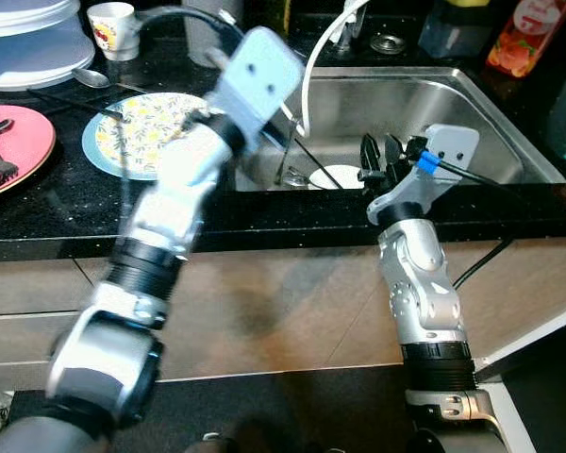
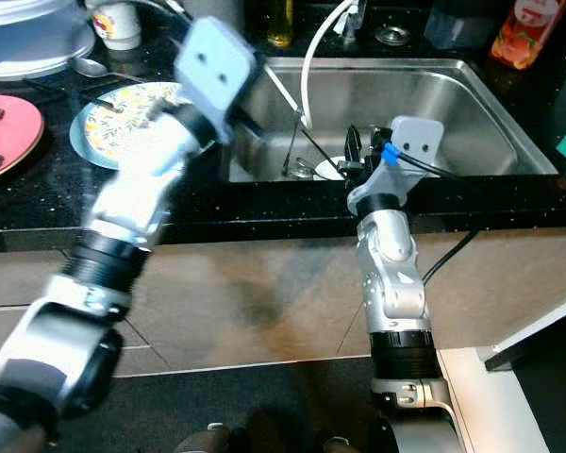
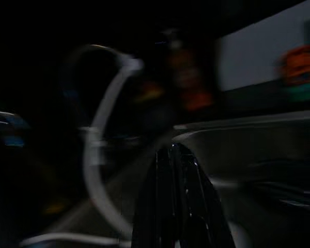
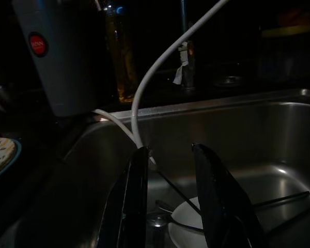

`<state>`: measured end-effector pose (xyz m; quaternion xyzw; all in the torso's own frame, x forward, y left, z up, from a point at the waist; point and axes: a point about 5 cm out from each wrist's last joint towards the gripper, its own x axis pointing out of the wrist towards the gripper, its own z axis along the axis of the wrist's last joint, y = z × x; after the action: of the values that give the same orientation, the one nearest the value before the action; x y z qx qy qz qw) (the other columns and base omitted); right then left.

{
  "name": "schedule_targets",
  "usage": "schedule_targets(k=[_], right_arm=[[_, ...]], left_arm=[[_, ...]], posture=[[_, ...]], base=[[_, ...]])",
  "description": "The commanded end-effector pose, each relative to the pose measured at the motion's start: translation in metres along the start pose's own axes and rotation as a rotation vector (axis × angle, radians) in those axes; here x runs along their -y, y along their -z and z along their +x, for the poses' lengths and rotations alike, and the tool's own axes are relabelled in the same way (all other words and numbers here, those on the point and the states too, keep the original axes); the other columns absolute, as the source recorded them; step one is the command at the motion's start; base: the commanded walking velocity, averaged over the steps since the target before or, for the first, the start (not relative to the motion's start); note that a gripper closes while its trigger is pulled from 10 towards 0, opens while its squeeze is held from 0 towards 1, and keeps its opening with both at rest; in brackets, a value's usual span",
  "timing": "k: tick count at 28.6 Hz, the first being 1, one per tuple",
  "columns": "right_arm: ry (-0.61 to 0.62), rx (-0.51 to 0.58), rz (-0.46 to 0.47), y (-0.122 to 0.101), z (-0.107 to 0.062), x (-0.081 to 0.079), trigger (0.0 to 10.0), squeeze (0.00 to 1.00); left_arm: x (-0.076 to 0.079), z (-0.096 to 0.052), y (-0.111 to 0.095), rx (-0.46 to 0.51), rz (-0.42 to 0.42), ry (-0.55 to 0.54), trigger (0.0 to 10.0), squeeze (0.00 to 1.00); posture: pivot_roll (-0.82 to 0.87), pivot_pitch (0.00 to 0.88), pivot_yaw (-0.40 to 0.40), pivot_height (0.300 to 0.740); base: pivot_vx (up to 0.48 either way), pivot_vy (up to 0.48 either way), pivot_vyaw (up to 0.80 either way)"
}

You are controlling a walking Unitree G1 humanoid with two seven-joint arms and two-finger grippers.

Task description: Kitchen organization

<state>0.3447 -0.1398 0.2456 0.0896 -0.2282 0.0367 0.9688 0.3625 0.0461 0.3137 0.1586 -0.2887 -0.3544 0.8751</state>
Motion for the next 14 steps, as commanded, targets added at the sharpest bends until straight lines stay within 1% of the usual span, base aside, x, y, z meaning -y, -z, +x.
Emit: schedule_targets(k=[1, 2, 3, 4, 5, 7, 8, 9, 10, 12, 13, 14], right_arm=[[0.013, 0.001, -0.002, 0.0, -0.002, 0.003, 10.0, 0.0], [0.016, 0.002, -0.006, 0.0, -0.003, 0.005, 10.0, 0.0], [0.016, 0.002, -0.006, 0.0, -0.003, 0.005, 10.0, 0.0], [0.018, 0.002, -0.009, -0.001, -0.003, 0.006, 10.0, 0.0], [0.019, 0.001, -0.011, -0.001, -0.004, 0.006, 10.0, 0.0], [0.019, 0.001, -0.011, -0.001, -0.004, 0.006, 10.0, 0.0], [0.021, 0.001, -0.013, -0.001, -0.004, 0.007, 10.0, 0.0], [0.023, 0.001, -0.013, -0.001, -0.004, 0.007, 10.0, 0.0], [0.023, 0.001, -0.013, -0.001, -0.004, 0.007, 10.0, 0.0], [0.021, 0.001, -0.012, -0.001, -0.004, 0.007, 10.0, 0.0], [0.017, 0.001, -0.009, -0.001, -0.003, 0.006, 10.0, 0.0], [0.017, 0.001, -0.009, -0.001, -0.003, 0.006, 10.0, 0.0]], left_arm=[[0.002, 0.002, 0.01, -0.046, -0.05, 0.009, 10.0, 0.0], [0.002, 0.005, 0.022, -0.124, -0.073, -0.024, 10.0, 0.0], [0.002, 0.005, 0.022, -0.124, -0.073, -0.024, 10.0, 0.0], [0.0, 0.006, 0.033, -0.191, -0.088, -0.075, 10.0, 0.0], [-0.003, 0.006, 0.039, -0.233, -0.102, -0.122, 10.0, 1.0], [-0.003, 0.006, 0.039, -0.233, -0.102, -0.122, 10.0, 1.0], [-0.005, 0.005, 0.045, -0.267, -0.144, -0.146, 10.0, 1.0], [-0.006, 0.002, 0.049, -0.286, -0.121, -0.161, 10.0, 1.0], [-0.01, -0.003, 0.048, -0.287, -0.102, -0.19, 10.0, 0.0], [-0.012, -0.005, 0.047, -0.284, -0.096, -0.208, 10.0, 0.0], [-0.017, -0.008, 0.046, -0.29, -0.121, -0.234, 10.0, 0.0], [-0.017, -0.008, 0.046, -0.29, -0.121, -0.234, 10.0, 0.0]], posture=[[0.2, 0.15, -0.007, 0.74], [0.19, 0.152, -0.005, 0.74], [0.19, 0.152, -0.005, 0.74], [0.19, 0.153, -0.004, 0.74], [0.18, 0.154, -0.004, 0.74], [0.18, 0.154, -0.004, 0.74], [0.18, 0.154, -0.005, 0.74], [0.18, 0.154, -0.005, 0.74], [0.19, 0.154, -0.014, 0.74], [0.19, 0.154, -0.014, 0.74], [0.19, 0.154, -0.019, 0.74], [0.19, 0.154, -0.019, 0.74]], base=[[0.0, 0.0, 0.0], [0.0, 0.0, 0.0], [0.0, 0.0, 0.0], [0.0, 0.0, 0.0], [0.0, 0.0, 0.0], [0.0, 0.0, 0.0], [0.0, 0.0, 0.0], [0.0, 0.0, 0.0], [0.0, 0.0, 0.0], [0.0, 0.0, 0.0], [0.0, 0.0, 0.0], [0.0, 0.0, 0.0]])
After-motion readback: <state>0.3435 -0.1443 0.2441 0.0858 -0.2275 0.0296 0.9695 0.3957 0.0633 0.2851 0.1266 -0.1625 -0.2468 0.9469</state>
